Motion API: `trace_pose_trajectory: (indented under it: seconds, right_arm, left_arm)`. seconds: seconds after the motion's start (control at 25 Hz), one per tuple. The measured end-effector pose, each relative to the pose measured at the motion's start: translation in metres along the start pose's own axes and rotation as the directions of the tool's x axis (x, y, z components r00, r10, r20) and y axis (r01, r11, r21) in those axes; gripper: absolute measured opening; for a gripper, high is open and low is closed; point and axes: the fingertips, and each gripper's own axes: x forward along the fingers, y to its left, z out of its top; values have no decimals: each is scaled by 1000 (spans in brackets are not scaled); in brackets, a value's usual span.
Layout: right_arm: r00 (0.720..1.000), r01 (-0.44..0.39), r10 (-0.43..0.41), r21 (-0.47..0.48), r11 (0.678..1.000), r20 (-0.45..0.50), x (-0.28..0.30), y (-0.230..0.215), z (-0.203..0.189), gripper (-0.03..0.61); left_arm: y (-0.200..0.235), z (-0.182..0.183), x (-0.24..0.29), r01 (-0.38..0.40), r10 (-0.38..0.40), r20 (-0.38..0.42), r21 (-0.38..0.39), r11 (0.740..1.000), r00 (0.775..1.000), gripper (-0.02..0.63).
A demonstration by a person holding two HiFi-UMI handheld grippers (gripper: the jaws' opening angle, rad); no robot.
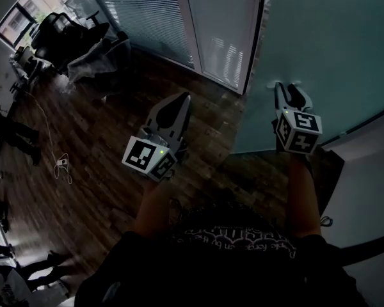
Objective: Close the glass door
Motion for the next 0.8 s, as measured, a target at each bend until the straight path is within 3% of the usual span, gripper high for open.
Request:
trace_pose_trajectory:
  seconds: [0.52, 0.8]
  right_arm:
    - [1000, 18, -18, 6, 1000, -7, 65, -12, 17, 117]
    - [998, 57, -57, 10, 998, 17, 112, -21, 24, 117]
  left_arm:
    - [46, -18, 35, -70, 70, -14, -1, 998, 997, 2]
    - [92, -29, 87, -6, 6, -11, -5, 1000, 1000, 2]
